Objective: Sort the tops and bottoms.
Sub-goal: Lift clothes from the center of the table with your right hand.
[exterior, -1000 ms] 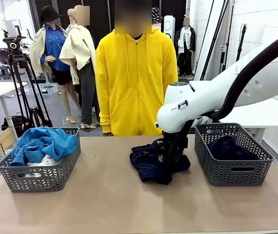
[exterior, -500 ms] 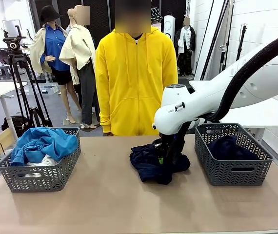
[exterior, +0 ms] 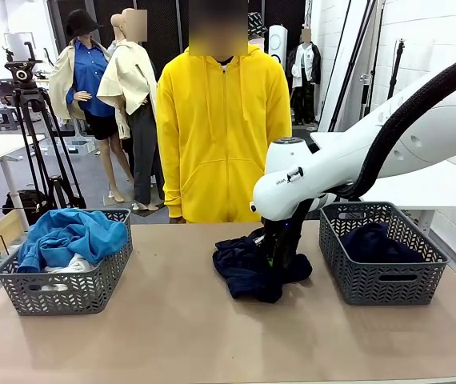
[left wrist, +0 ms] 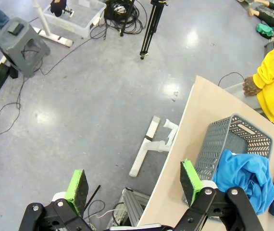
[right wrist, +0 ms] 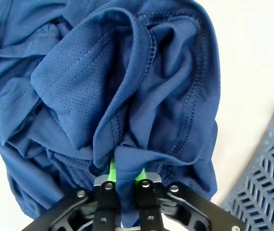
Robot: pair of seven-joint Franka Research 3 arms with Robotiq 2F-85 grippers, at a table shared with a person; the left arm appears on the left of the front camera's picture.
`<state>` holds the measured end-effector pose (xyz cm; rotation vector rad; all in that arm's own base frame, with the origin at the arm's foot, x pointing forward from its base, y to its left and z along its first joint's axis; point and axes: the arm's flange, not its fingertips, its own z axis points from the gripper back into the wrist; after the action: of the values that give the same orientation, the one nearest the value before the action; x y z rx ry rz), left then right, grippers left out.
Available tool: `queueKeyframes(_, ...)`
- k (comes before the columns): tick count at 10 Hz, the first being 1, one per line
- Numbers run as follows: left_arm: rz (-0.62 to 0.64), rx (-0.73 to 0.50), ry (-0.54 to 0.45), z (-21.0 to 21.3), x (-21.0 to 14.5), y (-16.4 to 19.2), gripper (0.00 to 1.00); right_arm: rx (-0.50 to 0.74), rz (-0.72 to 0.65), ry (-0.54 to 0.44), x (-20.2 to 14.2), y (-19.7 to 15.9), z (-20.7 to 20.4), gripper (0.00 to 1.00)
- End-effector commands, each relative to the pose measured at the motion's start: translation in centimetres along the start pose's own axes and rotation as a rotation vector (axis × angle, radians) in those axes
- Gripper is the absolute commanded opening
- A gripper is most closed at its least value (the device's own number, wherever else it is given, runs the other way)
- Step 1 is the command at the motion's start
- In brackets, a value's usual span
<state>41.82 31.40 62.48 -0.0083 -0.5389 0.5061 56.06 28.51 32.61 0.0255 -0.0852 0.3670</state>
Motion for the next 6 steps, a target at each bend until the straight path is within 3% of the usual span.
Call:
queueKeyframes(1,-0.004,0.005,0.001,0.1,-0.1,0.1,1.0,-0.006,0.005,0.0,-0.1,0.6,0.6,0.0)
queueKeyframes(3,-0.004,0.005,0.001,0.1,-0.1,0.1,1.0,-0.013,0.074,0.0,0.7,1.1,3.3,0.0)
queueKeyframes(6,-0.004,0.005,0.001,0.1,-0.1,0.1,1.0,-0.104,0.209,-0.105,2.7,2.8,15.6,0.0)
